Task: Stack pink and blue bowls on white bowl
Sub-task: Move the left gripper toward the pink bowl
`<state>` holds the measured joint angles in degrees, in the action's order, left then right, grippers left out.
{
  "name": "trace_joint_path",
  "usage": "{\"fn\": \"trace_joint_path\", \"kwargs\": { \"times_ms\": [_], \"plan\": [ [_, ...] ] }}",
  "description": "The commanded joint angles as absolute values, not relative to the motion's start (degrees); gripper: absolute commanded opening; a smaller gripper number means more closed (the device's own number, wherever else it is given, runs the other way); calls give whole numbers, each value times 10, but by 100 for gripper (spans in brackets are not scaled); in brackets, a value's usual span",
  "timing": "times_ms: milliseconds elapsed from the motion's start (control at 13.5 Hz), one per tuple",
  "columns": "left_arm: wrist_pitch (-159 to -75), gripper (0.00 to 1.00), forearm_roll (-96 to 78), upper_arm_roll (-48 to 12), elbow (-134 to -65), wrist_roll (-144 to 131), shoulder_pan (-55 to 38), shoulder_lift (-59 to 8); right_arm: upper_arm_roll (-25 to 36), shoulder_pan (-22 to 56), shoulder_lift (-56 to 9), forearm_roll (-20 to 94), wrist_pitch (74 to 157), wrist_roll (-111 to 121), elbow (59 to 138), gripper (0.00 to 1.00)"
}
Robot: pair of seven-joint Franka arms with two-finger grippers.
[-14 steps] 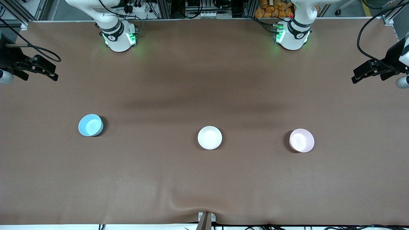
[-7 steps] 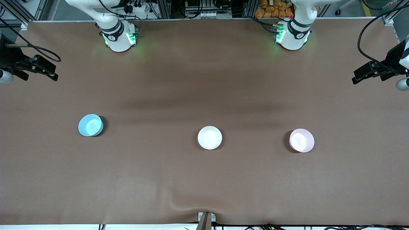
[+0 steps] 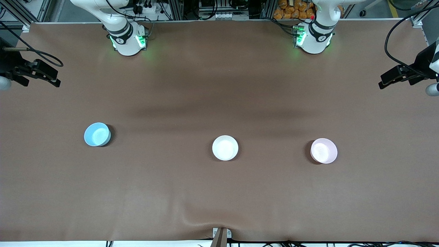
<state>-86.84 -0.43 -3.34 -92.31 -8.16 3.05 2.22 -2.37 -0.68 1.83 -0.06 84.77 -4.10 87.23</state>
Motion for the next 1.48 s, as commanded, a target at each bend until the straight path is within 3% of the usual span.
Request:
{"fn": "trace_joint_path", "kwargs": {
  "times_ms": [0,741,1111,1407],
  "plan": [
    [-870,100,-9,-33,-936,-72,33,37,-28,-12,13,9,844,-39,861,100],
    [-910,100,-9,-33,-964,-72,34,30,-28,-11,13,9,843,-39,861,100],
    [-981,100,-8,-32,-1024,-72,35,22,-28,-11,13,9,844,-39,861,100],
    [-1035,100,4,-32,-1023,-72,37,-21,-28,-13,13,9,843,-39,861,100]
  ]
}}
